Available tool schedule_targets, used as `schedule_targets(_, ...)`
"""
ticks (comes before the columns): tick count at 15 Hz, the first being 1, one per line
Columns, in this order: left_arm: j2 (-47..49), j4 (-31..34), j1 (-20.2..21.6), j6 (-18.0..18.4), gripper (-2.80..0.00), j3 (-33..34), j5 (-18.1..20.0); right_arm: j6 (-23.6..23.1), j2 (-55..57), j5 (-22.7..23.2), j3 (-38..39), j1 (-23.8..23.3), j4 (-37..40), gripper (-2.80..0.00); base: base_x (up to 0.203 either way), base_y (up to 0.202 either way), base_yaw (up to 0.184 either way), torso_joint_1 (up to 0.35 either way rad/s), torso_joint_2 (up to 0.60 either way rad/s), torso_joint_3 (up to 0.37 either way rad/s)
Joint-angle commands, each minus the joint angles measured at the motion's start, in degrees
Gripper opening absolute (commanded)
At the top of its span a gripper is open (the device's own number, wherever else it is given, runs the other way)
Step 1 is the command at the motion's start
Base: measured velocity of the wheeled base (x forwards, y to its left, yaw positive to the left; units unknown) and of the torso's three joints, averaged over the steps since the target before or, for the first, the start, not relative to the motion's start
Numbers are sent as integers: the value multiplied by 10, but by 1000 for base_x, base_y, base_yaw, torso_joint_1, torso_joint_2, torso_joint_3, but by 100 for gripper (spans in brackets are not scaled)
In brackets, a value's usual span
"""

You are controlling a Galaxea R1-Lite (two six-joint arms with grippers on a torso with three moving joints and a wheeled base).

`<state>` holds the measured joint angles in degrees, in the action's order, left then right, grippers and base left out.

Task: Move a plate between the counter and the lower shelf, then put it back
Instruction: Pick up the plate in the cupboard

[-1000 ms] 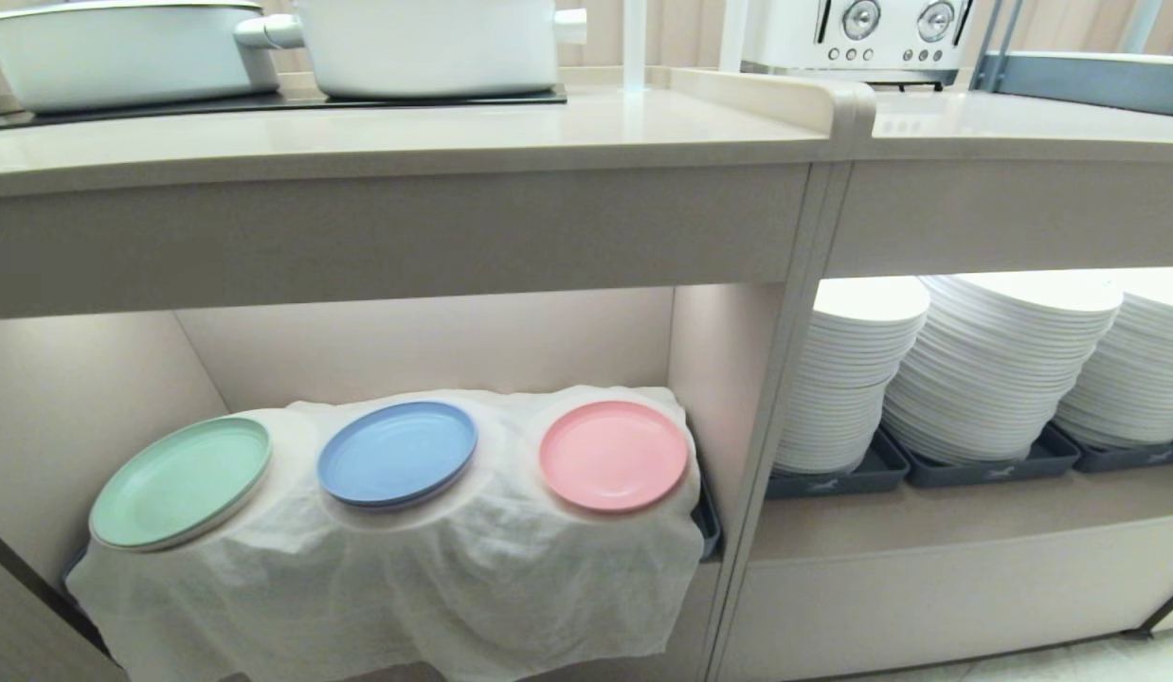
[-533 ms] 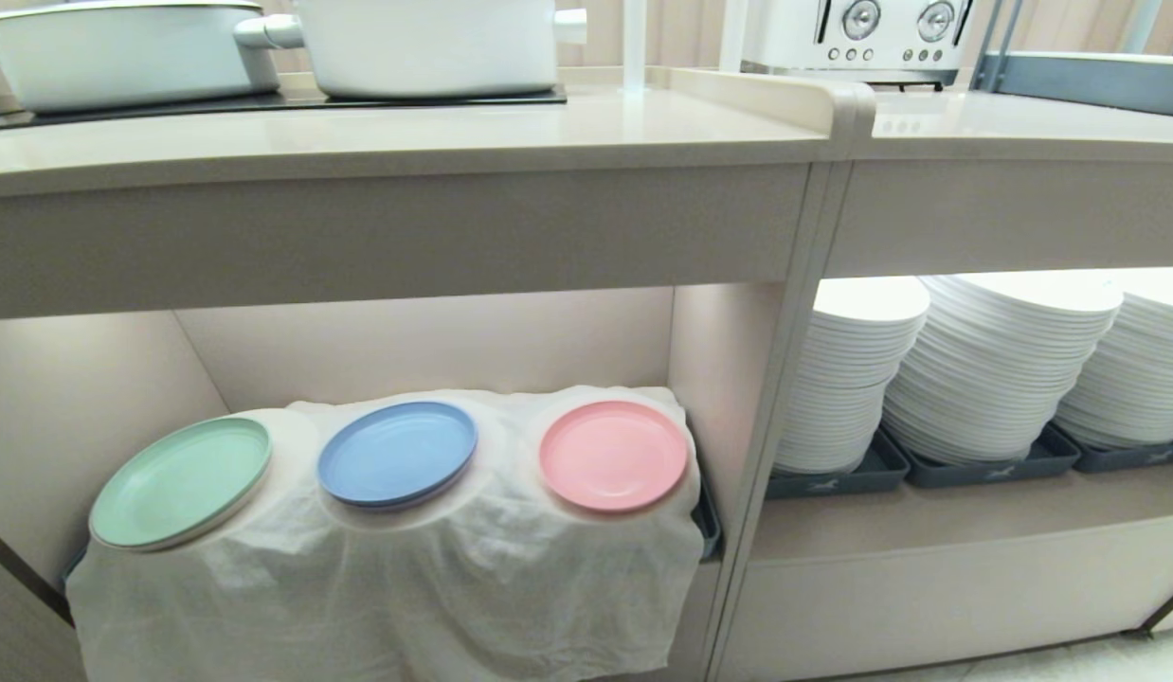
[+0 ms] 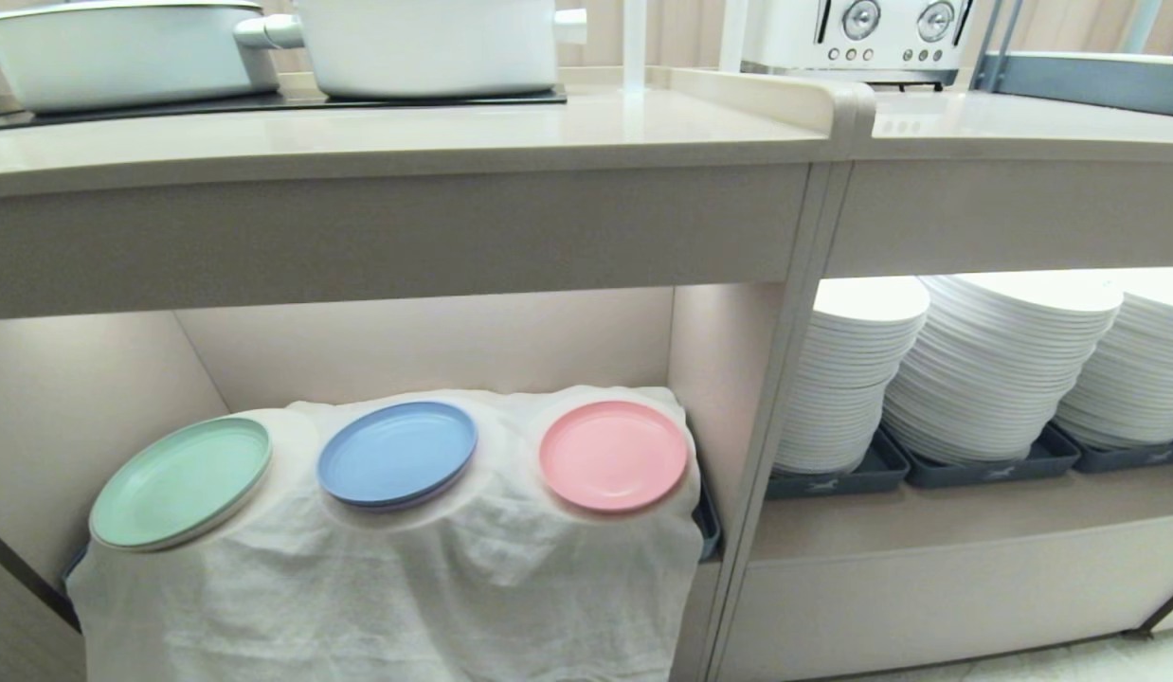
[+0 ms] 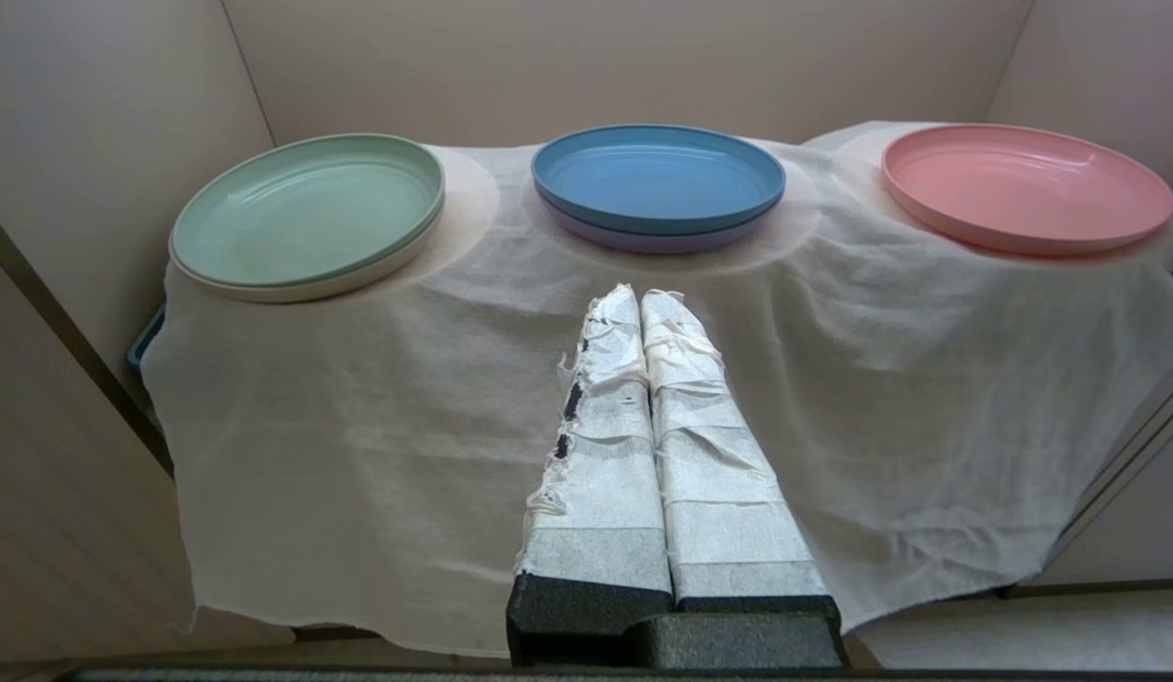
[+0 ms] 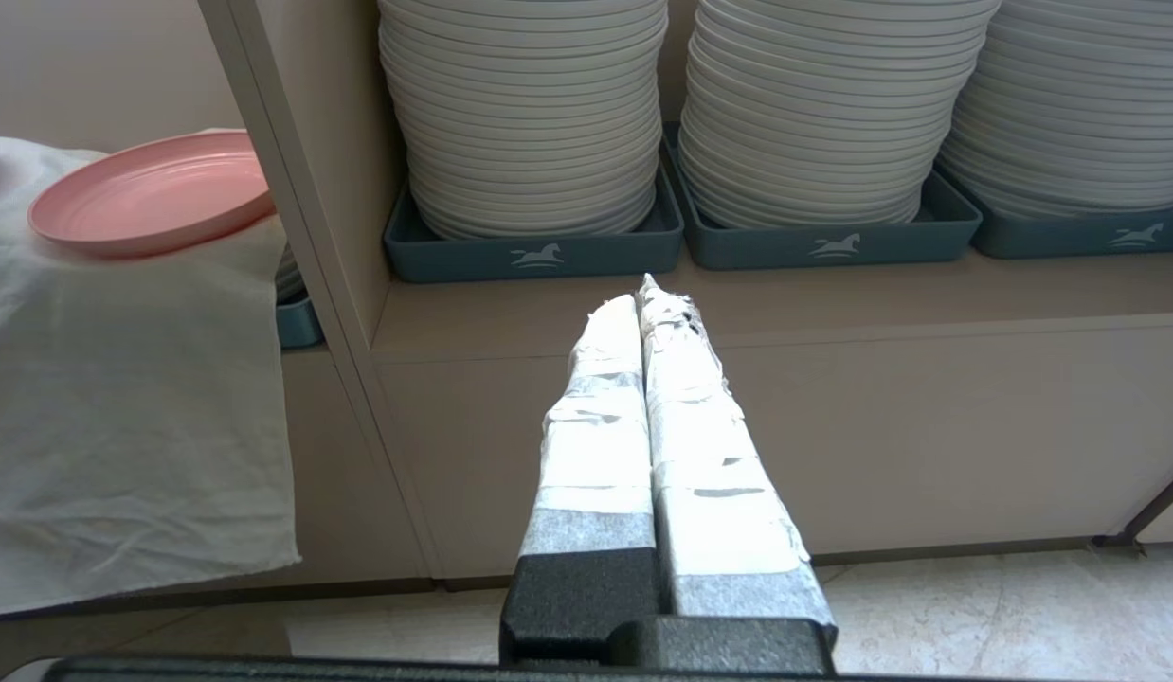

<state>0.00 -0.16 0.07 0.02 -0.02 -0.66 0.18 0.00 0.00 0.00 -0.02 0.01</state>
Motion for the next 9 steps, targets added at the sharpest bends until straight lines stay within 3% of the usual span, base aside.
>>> schedule_targets(1, 1, 0, 0, 0, -280, 0, 1, 0, 0, 0, 0, 0, 0, -280, 0, 0, 0, 0, 0, 0)
schedule_targets(9, 1, 0, 0, 0, -280, -1, 0, 0, 0, 0, 0, 0, 0, -280, 0, 0, 0, 0, 0, 0)
